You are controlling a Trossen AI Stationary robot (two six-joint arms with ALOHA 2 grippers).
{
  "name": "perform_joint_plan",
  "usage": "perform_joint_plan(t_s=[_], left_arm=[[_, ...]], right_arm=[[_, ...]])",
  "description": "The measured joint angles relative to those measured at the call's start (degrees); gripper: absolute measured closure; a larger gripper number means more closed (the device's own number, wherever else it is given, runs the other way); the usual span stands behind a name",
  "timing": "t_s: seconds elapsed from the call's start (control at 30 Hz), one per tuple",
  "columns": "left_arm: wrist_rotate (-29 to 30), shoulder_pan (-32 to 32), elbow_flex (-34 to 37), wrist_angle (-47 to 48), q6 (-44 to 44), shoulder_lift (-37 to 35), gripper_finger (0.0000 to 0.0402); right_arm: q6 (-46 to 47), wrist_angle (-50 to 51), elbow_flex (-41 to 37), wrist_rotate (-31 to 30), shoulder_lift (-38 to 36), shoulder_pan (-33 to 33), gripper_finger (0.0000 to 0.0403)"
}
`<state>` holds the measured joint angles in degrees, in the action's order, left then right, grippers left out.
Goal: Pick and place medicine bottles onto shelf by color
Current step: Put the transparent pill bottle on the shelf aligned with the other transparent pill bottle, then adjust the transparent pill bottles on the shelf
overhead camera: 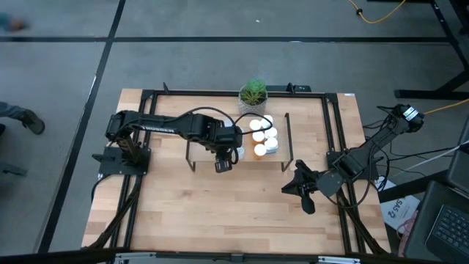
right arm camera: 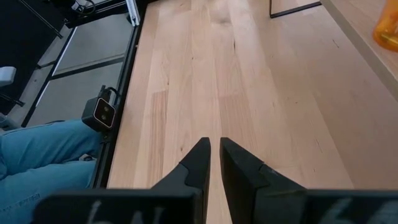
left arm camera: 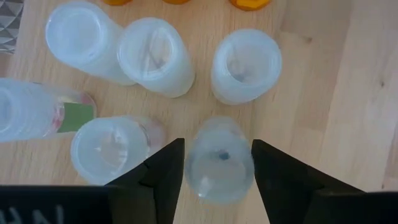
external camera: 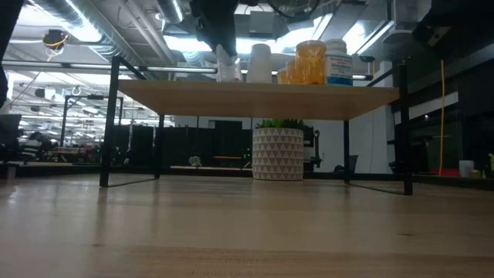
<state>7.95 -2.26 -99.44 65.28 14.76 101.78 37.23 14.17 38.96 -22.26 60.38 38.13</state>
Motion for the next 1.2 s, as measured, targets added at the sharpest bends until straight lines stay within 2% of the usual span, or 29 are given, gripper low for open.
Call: perform_joint_plan(t_s=[0.43, 0.7, 0.8, 0.93, 1.07, 1.2], left_arm=[[0.34, -0.08, -0.10, 0.47, 0.53, -0.42, 0.0204], [0.45, -0.66, -7.14, 8.33, 1.60, -0.66, 0.0205], [3.91, -0.90, -10.33, 12.32, 1.27, -0.81, 0.0205], [10.49, 0.48, -11.10, 16.04, -0.35, -0.74, 0.0205], [10.66, 4.85, -11.13, 13.74, -1.92, -0.70, 0.0205], [9.32, 9.68, -11.13, 5.58, -5.71, -0.68, 0.0205]], right_arm=[[0.00, 0.00, 0.00, 0.04, 0.00, -0.02, 0.0364], [-0.02, 0.22, 0.01, 0.04, 0.00, -0.01, 0.0364], [-0.02, 0.22, 0.02, 0.04, 0.00, -0.02, 0.0364], [-0.02, 0.22, 0.01, 0.04, 0.00, -0.01, 0.0364], [-0.02, 0.22, 0.00, -0.03, 0.00, 0.00, 0.0364], [-0.01, 0.22, 0.01, -0.07, 0.00, -0.01, 0.0364]])
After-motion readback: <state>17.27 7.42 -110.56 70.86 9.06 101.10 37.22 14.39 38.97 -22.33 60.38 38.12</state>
